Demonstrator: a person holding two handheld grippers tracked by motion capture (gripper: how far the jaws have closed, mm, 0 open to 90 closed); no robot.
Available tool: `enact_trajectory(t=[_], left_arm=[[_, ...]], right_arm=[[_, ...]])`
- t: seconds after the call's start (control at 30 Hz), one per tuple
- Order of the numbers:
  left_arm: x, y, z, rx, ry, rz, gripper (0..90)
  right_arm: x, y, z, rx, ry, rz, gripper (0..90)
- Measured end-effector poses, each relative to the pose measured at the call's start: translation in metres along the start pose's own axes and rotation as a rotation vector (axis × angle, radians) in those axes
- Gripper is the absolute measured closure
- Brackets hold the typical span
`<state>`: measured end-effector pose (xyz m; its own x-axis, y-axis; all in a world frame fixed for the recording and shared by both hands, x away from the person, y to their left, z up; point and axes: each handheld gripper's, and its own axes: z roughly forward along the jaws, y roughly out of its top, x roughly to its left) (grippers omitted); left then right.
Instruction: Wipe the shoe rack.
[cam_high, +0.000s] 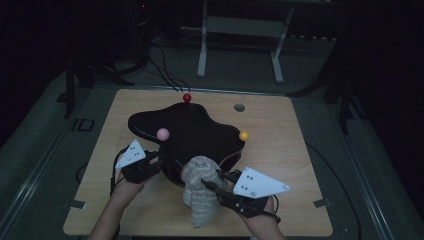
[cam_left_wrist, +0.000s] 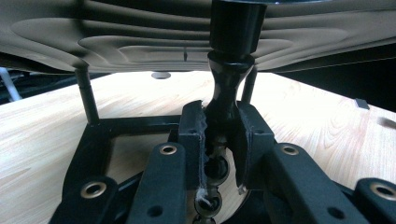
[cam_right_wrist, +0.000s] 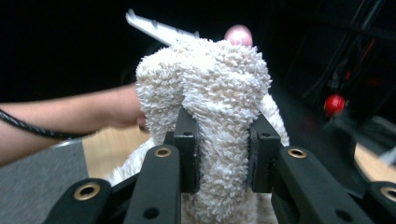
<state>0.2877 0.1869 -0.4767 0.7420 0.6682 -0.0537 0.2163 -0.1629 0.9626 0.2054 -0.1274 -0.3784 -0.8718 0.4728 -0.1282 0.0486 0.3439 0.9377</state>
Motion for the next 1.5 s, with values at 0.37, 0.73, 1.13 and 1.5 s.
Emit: enact_trajectory(t=[0.37,0.73,1.13,1.5], left_arm=[[-0.001,0.0,0.0,0.004,0.012,-0.001,74.8],[-0.001,-0.001,0.0,-0.005,0.006,-0.012,74.8],[0.0,-0.001,0.0,-0.004,-0.003,-0.015,74.8],[0.0,-0.001,0.0,-0.006,0.0,-0.014,74.8]], right_arm=[[0.002,-0.034,0.006,0.09,0.03,0.029,70.5],[-0.013,-0.034,0.0,0.045,-0.038,0.063,70.5],[-0.034,-0.033,-0.002,0.068,-0.096,0.09,70.2],[-0.043,-0.055,0.002,0.103,-0.13,0.138,70.3]])
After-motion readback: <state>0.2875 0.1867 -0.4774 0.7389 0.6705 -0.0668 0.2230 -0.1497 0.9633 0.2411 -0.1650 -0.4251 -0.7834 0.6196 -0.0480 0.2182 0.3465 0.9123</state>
